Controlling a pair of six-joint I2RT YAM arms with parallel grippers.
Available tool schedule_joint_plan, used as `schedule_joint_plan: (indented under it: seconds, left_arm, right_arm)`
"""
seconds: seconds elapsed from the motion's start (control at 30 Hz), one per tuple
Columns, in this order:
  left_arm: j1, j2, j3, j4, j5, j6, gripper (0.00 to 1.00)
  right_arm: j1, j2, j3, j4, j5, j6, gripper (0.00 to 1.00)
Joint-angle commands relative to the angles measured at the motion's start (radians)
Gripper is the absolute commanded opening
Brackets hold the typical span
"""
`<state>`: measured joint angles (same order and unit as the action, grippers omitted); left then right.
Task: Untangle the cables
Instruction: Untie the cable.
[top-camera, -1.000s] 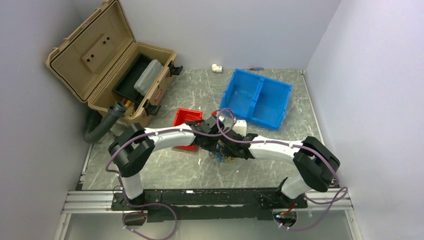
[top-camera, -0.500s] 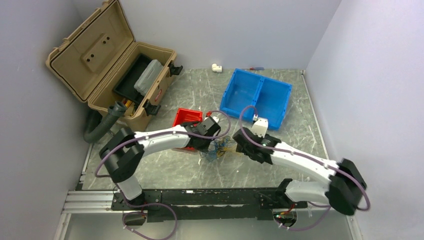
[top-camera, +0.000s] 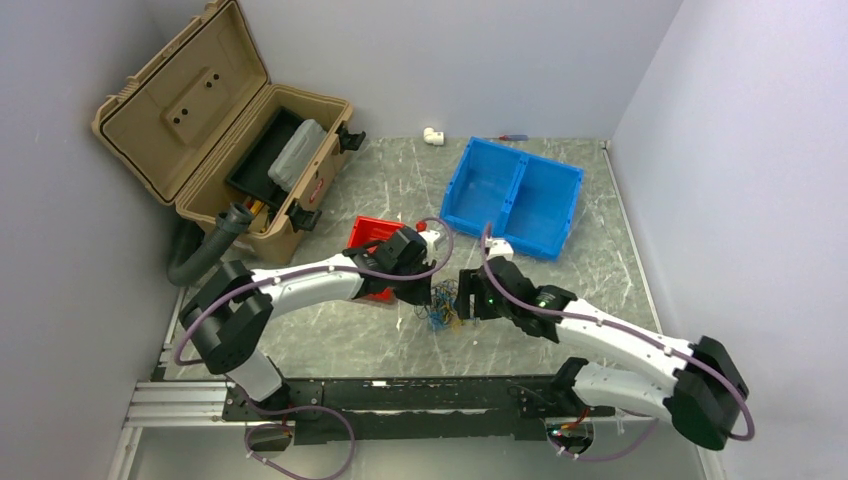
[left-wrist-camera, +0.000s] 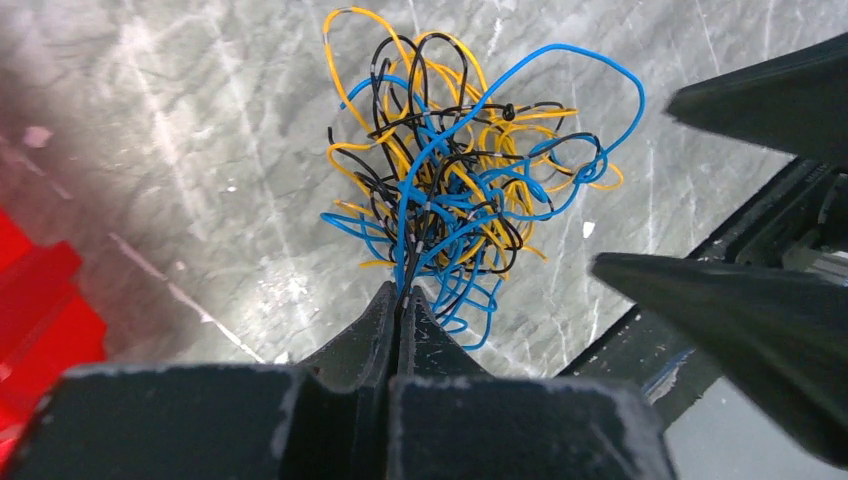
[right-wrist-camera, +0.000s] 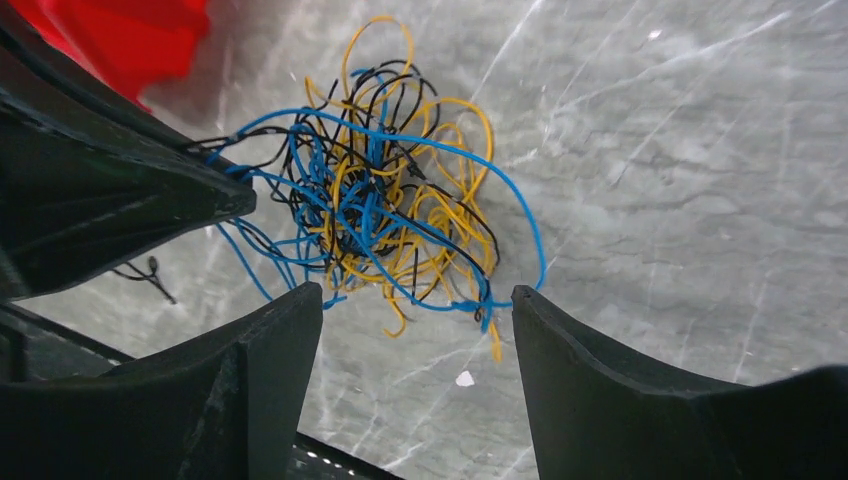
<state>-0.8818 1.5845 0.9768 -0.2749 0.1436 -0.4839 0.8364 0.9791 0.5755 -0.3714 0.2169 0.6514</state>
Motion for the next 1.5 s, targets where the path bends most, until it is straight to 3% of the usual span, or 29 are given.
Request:
schedule_joint_plan:
  seconds: [0.0,0.17,0.33,0.57,0.63,0.7,0.83,1.07,1.2,1.4,1.47]
  left_arm:
    - [0.001,0.034,0.010,0.082,0.096,-0.014,0.00]
    - [0.001,0.059,0.021,0.055,0.061,-0.013,0.00]
    - [0.001,0.098,0.023,0.060,0.063,-0.019,0.00]
    - [-0.012,0.151,0.081,-0.059,-0.089,0.001,0.00]
    - [-0.014,0.159,0.100,-0.107,-0.135,-0.002,0.00]
    - [-0.014,0.163,0.127,-0.187,-0.236,-0.021,0.00]
    - [-0.015,0.154,0.162,-0.322,-0.379,-0.053,0.00]
    - [-0.034,0.122,0.175,-0.461,-0.582,-0.097,0.00]
    - [-0.037,0.101,0.139,-0.385,-0.495,-0.062,0.00]
    - [-0.039,0.113,0.153,-0.404,-0.515,-0.058,0.00]
    - [-0.039,0.090,0.132,-0.347,-0.458,-0.027,0.00]
  right_arm:
    - [0.000,0.086,0.033,0.099,-0.101,-0.048,0.72]
    - [0.002,0.153,0.024,0.134,-0.057,-0.040,0.69]
    - [0.016,0.285,0.064,0.039,0.082,-0.014,0.66]
    - [0.035,0.369,0.059,0.007,0.141,0.034,0.66]
    - [0.035,0.406,0.089,-0.077,0.248,0.103,0.71]
    - [0.035,0.459,0.158,-0.266,0.391,0.224,0.77]
    - [0.033,0.536,0.236,-0.535,0.578,0.460,0.78]
    - [-0.004,0.432,0.207,-0.554,0.609,0.524,0.77]
    - [-0.020,0.337,0.182,-0.505,0.587,0.474,0.76]
    - [-0.127,0.145,0.141,-0.467,0.532,0.390,0.76]
    - [-0.138,0.080,0.141,-0.452,0.521,0.361,0.76]
